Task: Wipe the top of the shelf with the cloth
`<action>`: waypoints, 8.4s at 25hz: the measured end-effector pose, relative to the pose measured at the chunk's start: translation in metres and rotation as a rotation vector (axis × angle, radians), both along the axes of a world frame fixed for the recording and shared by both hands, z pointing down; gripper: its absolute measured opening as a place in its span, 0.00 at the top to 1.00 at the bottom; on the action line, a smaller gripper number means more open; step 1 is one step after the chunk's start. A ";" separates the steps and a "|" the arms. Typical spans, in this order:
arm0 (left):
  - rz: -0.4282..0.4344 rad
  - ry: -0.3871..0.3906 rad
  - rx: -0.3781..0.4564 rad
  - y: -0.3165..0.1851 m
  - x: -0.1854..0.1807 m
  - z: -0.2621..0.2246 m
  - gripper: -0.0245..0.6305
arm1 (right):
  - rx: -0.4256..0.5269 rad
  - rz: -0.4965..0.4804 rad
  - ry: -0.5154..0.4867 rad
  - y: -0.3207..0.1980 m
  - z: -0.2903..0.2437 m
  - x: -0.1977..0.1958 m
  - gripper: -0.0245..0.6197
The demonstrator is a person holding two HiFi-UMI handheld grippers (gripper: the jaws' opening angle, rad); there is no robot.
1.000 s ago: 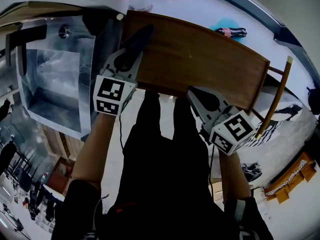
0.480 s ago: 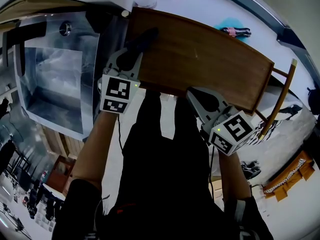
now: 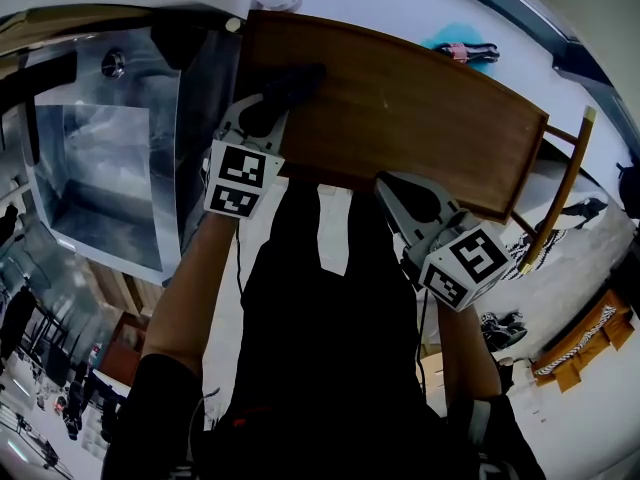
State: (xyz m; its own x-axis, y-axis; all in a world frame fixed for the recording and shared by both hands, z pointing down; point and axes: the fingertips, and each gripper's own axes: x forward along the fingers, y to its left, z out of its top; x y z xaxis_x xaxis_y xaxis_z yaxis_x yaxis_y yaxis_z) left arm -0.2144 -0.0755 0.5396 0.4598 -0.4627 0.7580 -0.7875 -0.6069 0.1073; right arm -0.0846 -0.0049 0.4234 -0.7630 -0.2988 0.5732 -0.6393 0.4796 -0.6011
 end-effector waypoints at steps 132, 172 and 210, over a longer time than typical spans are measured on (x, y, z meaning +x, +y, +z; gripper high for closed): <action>-0.031 0.190 0.054 0.046 0.016 -0.066 0.88 | 0.048 -0.030 -0.056 0.020 -0.031 -0.007 0.95; 0.082 0.059 -0.083 0.098 0.053 0.015 0.88 | -0.013 0.026 -0.042 0.051 0.002 0.032 0.95; 0.380 0.064 -0.181 0.124 0.234 0.021 0.88 | -0.002 0.233 -0.057 0.069 0.000 0.178 0.95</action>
State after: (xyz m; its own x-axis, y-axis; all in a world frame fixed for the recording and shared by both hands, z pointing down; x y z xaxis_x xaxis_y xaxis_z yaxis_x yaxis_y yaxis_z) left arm 0.0195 0.0483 0.5604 0.6210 -0.1131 0.7756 -0.5000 -0.8193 0.2808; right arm 0.0932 0.0644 0.4235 -0.7046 -0.4697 0.5319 -0.6977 0.3219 -0.6400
